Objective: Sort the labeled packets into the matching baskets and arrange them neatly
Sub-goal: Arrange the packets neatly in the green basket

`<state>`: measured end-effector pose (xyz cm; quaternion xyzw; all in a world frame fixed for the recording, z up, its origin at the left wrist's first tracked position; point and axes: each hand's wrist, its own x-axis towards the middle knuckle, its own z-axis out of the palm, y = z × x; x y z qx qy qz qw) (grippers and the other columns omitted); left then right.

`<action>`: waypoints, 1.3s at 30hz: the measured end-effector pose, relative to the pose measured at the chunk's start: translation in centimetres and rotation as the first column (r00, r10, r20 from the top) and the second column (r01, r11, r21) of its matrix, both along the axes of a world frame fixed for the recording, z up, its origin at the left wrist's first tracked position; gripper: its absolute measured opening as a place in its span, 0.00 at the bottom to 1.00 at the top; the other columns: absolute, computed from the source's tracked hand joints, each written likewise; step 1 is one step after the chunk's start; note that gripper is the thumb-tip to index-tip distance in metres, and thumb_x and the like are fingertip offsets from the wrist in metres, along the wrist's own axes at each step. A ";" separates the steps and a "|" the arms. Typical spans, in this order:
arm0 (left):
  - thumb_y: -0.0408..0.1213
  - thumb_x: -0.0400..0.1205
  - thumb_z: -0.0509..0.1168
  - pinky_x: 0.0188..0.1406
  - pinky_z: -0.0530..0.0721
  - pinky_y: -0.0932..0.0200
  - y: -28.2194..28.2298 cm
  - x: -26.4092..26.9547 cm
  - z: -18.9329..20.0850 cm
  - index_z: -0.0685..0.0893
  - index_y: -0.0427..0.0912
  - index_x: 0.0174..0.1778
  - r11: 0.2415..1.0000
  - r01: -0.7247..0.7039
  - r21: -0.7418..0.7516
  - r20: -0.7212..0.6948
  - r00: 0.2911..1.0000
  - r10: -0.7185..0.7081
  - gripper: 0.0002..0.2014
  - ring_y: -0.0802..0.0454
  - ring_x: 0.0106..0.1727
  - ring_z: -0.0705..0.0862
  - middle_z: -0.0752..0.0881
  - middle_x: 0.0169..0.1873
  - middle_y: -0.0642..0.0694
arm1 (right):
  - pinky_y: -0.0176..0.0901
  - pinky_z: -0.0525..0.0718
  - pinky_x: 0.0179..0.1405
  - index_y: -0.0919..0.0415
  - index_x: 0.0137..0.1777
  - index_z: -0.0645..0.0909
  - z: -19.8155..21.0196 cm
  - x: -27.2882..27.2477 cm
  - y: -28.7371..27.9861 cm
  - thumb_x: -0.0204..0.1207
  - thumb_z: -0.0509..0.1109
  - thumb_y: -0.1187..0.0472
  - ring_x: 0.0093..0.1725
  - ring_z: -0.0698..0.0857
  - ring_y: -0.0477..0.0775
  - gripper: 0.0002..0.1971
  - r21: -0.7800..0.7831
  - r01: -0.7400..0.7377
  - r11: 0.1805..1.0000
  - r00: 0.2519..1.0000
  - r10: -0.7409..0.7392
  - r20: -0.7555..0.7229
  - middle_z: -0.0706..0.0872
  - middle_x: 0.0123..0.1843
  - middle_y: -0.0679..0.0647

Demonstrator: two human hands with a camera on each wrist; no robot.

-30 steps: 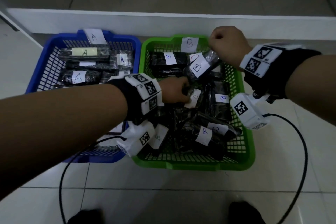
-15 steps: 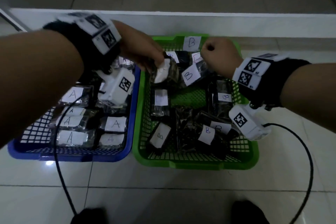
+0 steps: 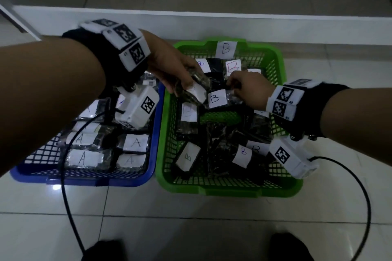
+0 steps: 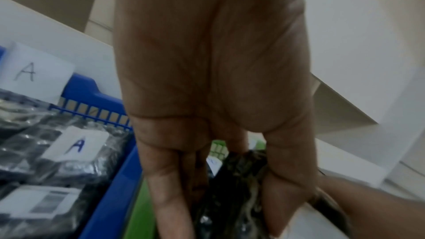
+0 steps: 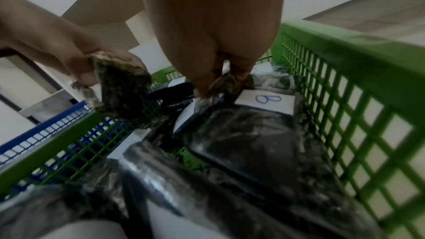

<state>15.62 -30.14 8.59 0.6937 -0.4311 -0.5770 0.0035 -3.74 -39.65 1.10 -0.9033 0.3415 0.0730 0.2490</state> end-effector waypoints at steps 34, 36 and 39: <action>0.38 0.82 0.59 0.38 0.76 0.55 -2.1 -6.4 -1.8 0.83 0.36 0.48 0.671 0.664 -0.331 0.730 0.630 -0.264 0.10 0.42 0.41 0.79 0.83 0.45 0.38 | 0.53 0.74 0.49 0.61 0.59 0.77 4.3 -4.6 -5.4 0.60 0.54 0.43 0.50 0.78 0.65 0.32 -0.453 -0.017 0.891 0.984 0.095 0.150 0.83 0.46 0.64; 0.43 0.84 0.58 0.38 0.72 0.58 -2.6 -8.9 -3.1 0.80 0.34 0.47 0.755 0.563 -0.336 0.590 0.751 -0.297 0.14 0.45 0.43 0.78 0.82 0.44 0.38 | 0.53 0.73 0.49 0.61 0.59 0.76 4.3 -5.1 -5.8 0.61 0.56 0.44 0.51 0.77 0.66 0.30 -0.443 0.050 0.895 0.983 0.035 0.180 0.83 0.47 0.64; 0.51 0.84 0.59 0.32 0.72 0.60 -3.6 -11.4 -5.4 0.73 0.43 0.51 0.910 0.324 -0.260 0.342 0.912 -0.227 0.14 0.50 0.41 0.76 0.76 0.44 0.44 | 0.52 0.74 0.47 0.62 0.60 0.76 4.2 -5.8 -6.3 0.63 0.61 0.47 0.51 0.77 0.66 0.27 -0.400 0.136 0.907 0.972 -0.043 0.232 0.82 0.47 0.64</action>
